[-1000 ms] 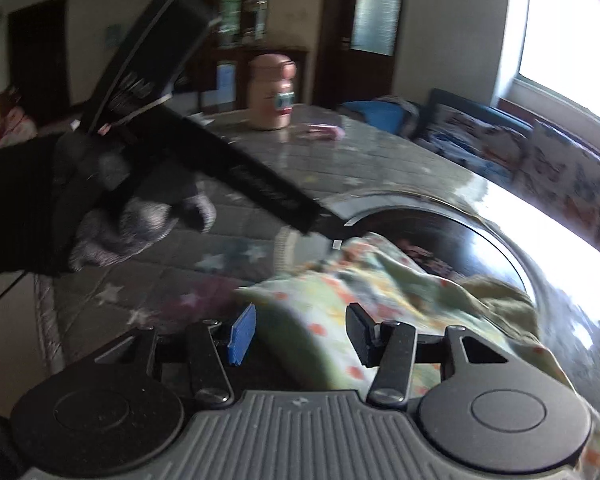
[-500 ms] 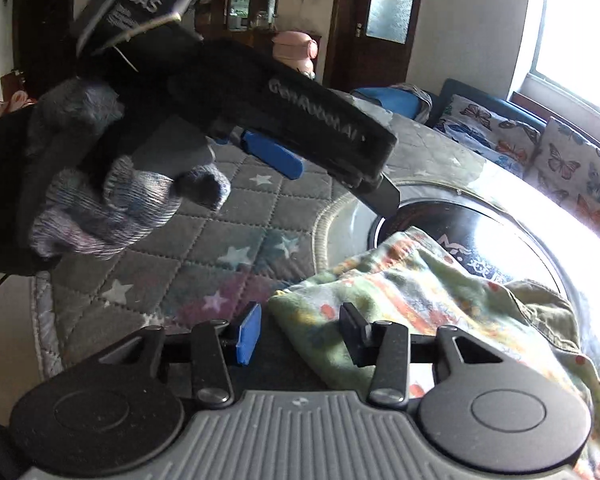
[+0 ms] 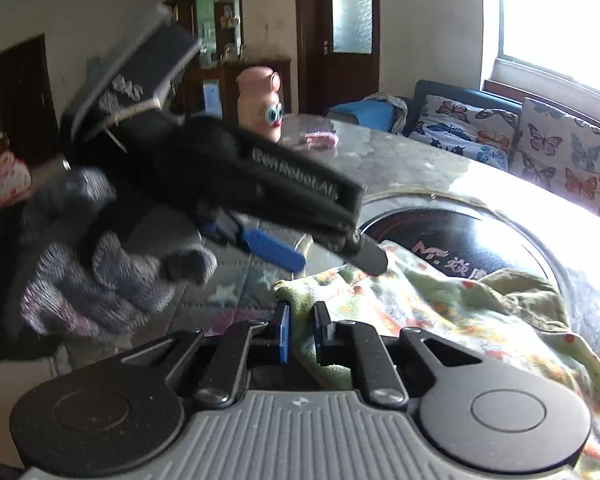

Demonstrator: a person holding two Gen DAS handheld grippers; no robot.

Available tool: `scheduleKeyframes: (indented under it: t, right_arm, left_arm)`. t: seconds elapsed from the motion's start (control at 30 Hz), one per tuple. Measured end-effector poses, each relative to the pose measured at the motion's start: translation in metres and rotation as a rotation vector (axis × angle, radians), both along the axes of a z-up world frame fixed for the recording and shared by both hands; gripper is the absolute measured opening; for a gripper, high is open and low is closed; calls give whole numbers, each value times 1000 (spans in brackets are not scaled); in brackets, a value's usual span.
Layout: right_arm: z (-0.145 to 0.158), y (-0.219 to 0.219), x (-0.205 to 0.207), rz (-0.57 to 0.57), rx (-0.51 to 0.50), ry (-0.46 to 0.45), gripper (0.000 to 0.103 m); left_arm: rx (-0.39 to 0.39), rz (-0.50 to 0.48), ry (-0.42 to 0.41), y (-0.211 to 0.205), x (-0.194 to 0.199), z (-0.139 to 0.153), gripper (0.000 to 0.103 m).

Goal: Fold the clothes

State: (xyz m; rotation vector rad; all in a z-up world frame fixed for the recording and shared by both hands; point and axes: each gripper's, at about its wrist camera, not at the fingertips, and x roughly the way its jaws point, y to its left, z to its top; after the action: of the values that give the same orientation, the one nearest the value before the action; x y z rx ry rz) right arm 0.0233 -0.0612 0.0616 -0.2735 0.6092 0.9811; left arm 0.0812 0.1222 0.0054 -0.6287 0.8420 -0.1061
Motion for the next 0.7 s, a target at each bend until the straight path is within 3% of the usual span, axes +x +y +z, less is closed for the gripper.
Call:
scheduleKeyframes:
  t: [0.07,0.17,0.23,0.33,0.5,0.7]
  right_arm:
    - [4,-7,1,-8,23,3,10]
    - [6,-18,4,-10,46,8,10]
    - [6,-24,5,-6,53,17,10]
    - [4,-30,10,2,58,41,10]
    - [2,-50,11,-23,84,63,13]
    - [-7,-112,29,-283,66,65,18]
  left_arm:
    - [-37,2,18,-3,3,-4,73]
    - [-93,5,44,-6,7,-9,54]
    - [-130,7,62,-9,9,-12,29]
    - [-143,18,76,-10,9,-18,19]
    - [-135,23,74,-9,8,-19,15]
    - [-127,26,70,-10,8,-19,15]
